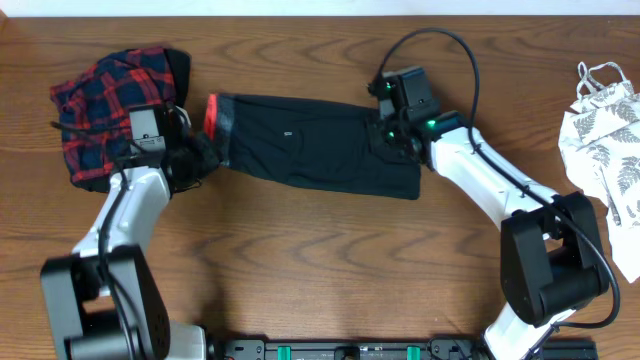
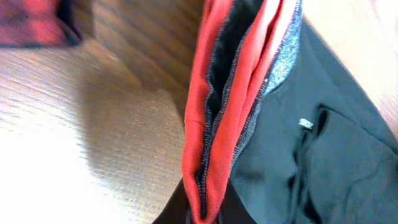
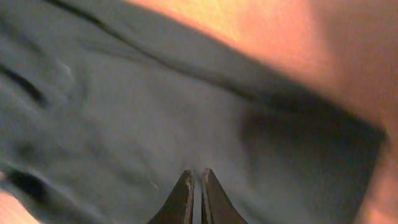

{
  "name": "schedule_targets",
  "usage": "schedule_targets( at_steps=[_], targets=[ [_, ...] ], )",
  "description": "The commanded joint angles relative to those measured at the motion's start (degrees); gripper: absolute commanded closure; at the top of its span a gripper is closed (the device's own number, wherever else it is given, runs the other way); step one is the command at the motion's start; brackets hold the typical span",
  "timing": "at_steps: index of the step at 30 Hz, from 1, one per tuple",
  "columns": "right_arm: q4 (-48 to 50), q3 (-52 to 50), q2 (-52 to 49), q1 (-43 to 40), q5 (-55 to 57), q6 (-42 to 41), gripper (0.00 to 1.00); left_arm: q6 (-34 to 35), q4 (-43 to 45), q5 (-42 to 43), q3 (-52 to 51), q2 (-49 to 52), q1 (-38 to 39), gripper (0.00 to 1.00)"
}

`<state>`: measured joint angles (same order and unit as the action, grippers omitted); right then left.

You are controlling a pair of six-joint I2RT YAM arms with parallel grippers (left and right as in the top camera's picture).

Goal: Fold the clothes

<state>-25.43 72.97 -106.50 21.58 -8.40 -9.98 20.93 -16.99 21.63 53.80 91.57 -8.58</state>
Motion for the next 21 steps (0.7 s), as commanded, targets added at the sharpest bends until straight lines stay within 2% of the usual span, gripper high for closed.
schedule_targets(
  at_steps=[1,11,21],
  targets=[
    [-4.7,-0.1,0.7,-1.0,0.5,-0.3,0.96,-2.5,-0.7,-3.0,-0.2,-3.7,-0.3,0.94],
    [-9.4,-0.1,0.7,-1.3,0.5,-0.9,0.98,-6.0,-4.9,-3.4,0.1,-7.5,0.3,0.94],
    [-11.4,-0.1,0.7,-1.3,0.7,-0.9,0.98,-10.1,-7.1,-8.9,1.3,-9.3,0.3,0.94]
  ],
)
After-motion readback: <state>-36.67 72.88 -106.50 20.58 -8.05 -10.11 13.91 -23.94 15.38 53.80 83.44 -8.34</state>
